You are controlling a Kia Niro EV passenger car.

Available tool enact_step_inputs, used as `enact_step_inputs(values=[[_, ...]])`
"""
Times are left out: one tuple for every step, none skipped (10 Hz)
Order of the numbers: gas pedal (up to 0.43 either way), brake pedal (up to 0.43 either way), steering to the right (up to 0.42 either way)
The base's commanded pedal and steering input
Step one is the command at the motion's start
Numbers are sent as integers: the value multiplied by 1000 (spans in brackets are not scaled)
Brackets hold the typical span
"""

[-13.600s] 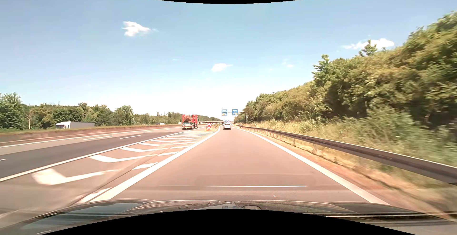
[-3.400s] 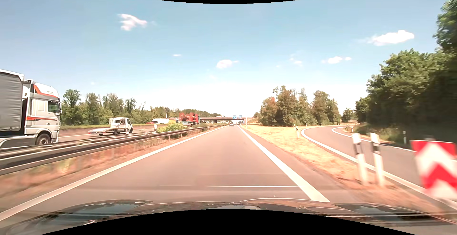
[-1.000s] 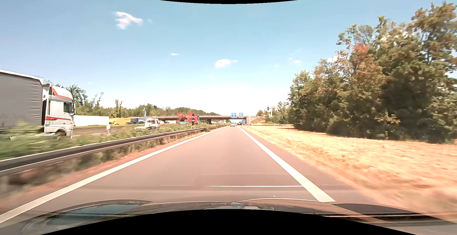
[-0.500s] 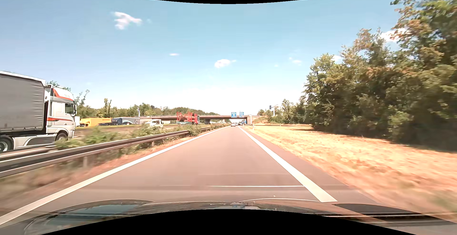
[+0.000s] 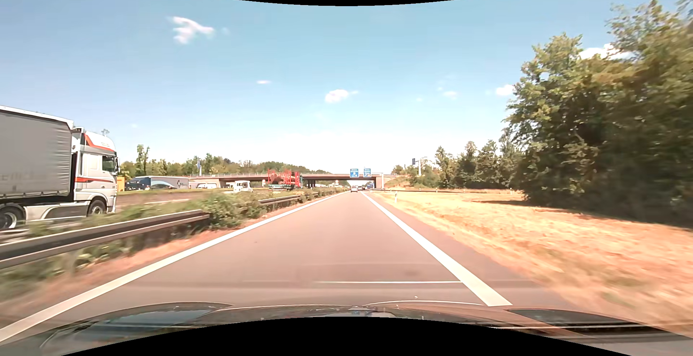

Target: Follow the waypoints while adhering to traffic rules and regulations

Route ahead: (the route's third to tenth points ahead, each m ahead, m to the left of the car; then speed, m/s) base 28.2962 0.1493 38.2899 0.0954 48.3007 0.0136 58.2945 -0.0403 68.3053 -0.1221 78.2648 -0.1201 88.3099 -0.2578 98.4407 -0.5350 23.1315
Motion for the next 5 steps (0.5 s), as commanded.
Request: enact_step_inputs(values=[[240,0,-1],[240,0,-1],[228,0,-1],[228,0,-1],[220,0,-1]])
